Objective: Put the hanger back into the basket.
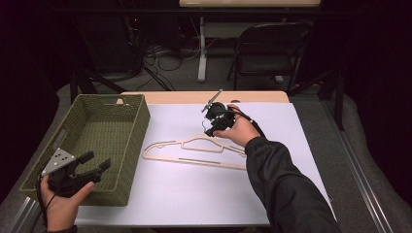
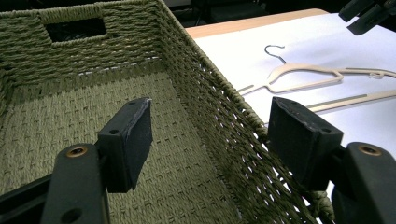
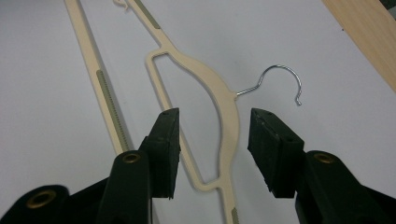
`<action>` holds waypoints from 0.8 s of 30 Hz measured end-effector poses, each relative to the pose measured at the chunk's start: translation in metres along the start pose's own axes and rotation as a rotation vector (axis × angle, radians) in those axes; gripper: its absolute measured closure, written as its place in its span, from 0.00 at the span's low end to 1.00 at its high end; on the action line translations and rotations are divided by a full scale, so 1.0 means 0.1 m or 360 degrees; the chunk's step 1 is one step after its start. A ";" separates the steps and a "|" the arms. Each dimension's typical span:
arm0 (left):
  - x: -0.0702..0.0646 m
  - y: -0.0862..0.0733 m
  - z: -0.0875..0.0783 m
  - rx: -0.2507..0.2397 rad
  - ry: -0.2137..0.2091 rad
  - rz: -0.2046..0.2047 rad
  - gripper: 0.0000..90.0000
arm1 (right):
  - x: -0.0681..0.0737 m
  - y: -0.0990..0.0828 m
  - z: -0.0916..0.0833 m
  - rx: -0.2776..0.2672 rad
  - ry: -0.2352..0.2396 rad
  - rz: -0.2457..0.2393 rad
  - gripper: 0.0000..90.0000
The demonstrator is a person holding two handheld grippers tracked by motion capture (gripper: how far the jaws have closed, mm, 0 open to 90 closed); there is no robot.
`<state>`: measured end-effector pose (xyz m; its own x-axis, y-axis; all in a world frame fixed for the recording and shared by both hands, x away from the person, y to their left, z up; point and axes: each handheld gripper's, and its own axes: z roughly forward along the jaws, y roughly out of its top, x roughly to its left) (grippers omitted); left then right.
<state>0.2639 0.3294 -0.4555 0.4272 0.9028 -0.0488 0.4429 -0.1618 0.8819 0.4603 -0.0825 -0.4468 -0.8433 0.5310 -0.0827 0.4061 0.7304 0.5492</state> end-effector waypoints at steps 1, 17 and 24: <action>0.00 0.00 0.00 0.0000 -0.0001 -0.0001 0.34 | 0.00 0.01 -0.01 0.0058 0.0010 -0.0016 0.59; 0.00 -0.01 0.01 0.0003 -0.0001 0.0004 0.34 | 0.07 0.01 0.23 0.0188 0.0094 -0.0165 0.64; -0.01 -0.01 0.00 0.0002 0.0000 0.0004 0.34 | 0.10 -0.02 0.33 0.0284 0.0084 -0.0209 0.61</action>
<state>0.2637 0.3289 -0.4564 0.4284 0.9024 -0.0465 0.4427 -0.1648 0.8814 0.4627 -0.0645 -0.4763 -0.9085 0.4063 -0.0974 0.3432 0.8587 0.3805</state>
